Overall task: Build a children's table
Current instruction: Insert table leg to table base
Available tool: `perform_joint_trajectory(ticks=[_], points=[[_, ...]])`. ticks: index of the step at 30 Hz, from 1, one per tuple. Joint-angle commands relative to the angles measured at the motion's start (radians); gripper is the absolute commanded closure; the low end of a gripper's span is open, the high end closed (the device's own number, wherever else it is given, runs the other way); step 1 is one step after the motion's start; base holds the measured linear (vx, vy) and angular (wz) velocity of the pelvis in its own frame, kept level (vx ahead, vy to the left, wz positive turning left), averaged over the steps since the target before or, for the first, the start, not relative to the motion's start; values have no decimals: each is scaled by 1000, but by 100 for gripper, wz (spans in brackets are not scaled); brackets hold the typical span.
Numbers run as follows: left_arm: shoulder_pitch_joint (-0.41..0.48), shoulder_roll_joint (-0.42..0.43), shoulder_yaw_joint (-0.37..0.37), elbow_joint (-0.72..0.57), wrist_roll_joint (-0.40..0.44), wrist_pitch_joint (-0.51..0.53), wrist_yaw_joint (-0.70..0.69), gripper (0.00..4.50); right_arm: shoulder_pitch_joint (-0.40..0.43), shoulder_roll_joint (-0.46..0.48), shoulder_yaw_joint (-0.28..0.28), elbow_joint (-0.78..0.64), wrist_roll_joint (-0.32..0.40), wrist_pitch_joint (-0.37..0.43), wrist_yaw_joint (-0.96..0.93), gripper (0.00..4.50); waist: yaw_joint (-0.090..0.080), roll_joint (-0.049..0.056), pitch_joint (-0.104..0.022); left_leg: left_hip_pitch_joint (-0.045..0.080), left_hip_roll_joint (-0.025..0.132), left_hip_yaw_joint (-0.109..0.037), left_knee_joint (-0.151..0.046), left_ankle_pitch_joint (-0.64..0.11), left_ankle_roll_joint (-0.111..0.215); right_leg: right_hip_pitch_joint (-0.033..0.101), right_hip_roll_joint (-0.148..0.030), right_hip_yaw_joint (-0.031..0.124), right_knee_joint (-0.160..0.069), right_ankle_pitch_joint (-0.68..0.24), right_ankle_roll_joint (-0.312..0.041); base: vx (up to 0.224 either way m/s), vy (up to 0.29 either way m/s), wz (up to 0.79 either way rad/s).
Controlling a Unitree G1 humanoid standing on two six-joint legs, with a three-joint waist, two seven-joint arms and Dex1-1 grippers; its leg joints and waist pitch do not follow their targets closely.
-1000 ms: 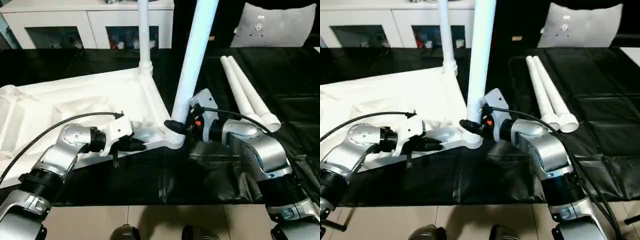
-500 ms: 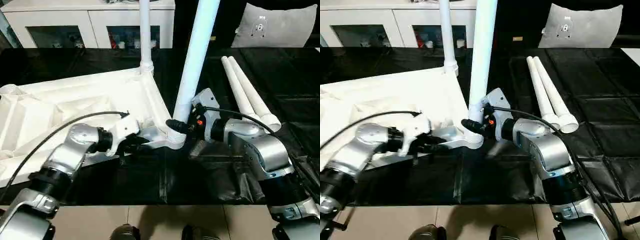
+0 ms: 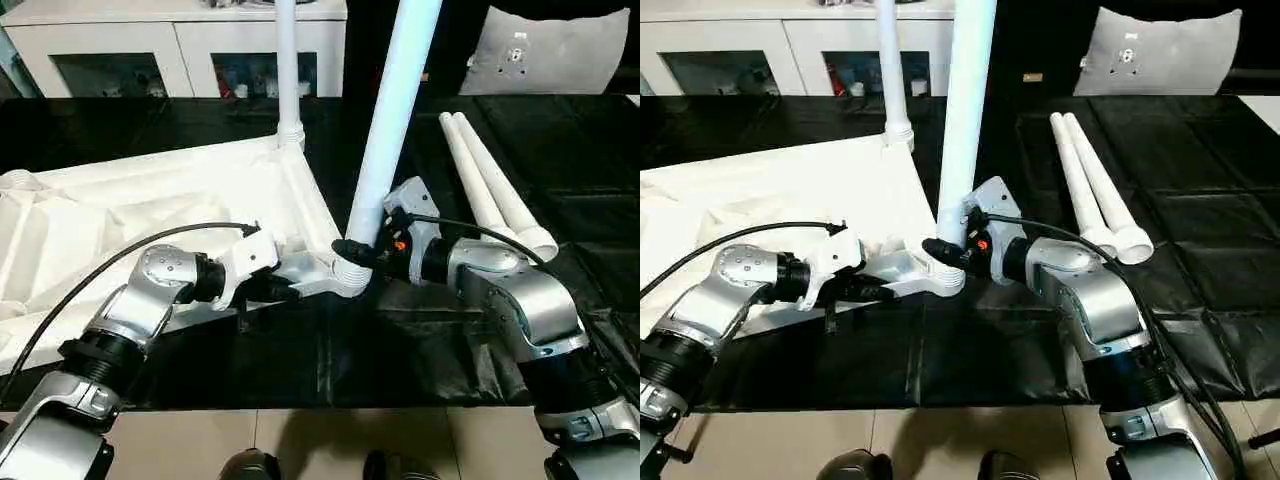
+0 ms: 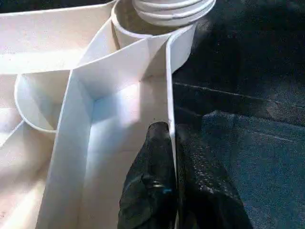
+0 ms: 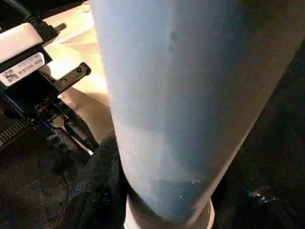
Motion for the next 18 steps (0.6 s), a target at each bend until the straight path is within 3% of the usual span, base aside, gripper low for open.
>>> perform_joint_trajectory(ticks=[1,6,13,18], points=[[-17,16,-27,29,51,-44,2,443,2,1,-14,-1,-4,-6,-6,262,-1,1,-84,21,43,-25,-71,-299,5,43,-77,48,-99,-557,-84,0,0,0],[-10,20,-27,-5,12,-75,-95,448,-7,-4,-13,12,-1,-4,8,262,0,-2,-84,19,45,-25,-73,-291,8,45,-80,50,-95,-540,-93,0,0,0],[-14,15,-25,-6,-24,-86,-169,450,17,-27,22,-15,0,34,38,262,7,-1,-87,16,54,-22,-76,-247,11,47,-79,59,-72,-389,-160,0,0,0],[-20,9,-18,-1,-40,-90,-213,450,51,-50,30,-61,13,76,57,262,13,1,-84,16,52,-20,-76,-249,13,50,-82,60,-76,-416,-150,0,0,0]])
